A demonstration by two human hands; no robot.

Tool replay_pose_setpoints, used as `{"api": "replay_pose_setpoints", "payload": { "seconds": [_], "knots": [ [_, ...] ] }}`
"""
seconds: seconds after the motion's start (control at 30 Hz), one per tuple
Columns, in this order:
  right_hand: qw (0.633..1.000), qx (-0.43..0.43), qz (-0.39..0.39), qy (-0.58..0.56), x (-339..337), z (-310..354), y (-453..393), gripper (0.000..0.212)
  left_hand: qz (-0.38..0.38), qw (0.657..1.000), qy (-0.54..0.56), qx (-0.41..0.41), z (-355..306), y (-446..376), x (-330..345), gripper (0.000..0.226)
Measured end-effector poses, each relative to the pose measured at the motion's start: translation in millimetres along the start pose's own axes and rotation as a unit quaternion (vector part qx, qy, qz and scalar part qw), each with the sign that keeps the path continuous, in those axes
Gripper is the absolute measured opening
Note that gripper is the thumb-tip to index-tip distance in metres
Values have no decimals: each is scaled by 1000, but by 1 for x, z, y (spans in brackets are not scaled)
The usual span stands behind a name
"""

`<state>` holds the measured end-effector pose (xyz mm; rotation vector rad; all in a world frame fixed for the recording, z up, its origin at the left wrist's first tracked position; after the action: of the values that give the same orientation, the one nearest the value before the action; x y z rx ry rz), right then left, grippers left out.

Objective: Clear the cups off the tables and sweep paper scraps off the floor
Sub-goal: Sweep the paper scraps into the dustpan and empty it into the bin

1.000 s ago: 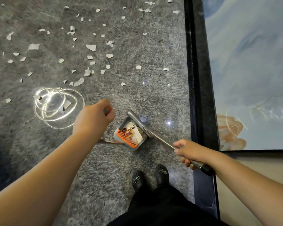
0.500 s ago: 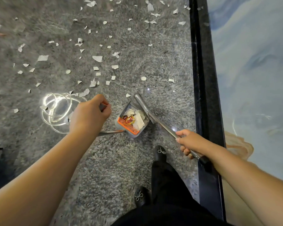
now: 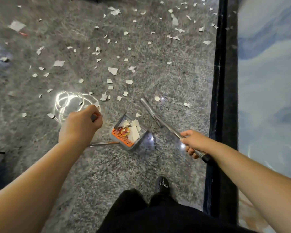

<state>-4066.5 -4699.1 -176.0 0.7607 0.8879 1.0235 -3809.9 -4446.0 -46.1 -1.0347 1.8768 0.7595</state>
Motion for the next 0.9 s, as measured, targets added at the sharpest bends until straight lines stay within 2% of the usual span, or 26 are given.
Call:
{"api": "replay_pose_setpoints", "payload": {
  "seconds": [0.2, 0.5, 0.67, 0.9],
  "knots": [
    [1000, 13, 1, 19, 0, 61, -38, 48, -2, 1000, -14, 15, 11, -62, -8, 6],
    [999, 46, 13, 18, 11, 144, -96, 47, 65, 994, -48, 73, 20, -187, -1, 9],
    [997, 40, 17, 69, 25, 188, -125, 36, 97, 987, -47, 118, 9, -241, 3, 11],
    [988, 48, 48, 141, 51, 229, -145, 36, 103, 982, -80, 139, 0, -279, 16, 16]
  ]
}}
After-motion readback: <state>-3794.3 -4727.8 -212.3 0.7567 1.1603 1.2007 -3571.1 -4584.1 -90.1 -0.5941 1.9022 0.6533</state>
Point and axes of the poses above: each hand's wrist, its own y-axis away from the middle knuckle, its own x-axis out of the palm, z = x × y, the point moved 4 cm from there along -y, towards the middle knuckle, and after that the axes turned 6 degrees about y, right-handed, at the moved point
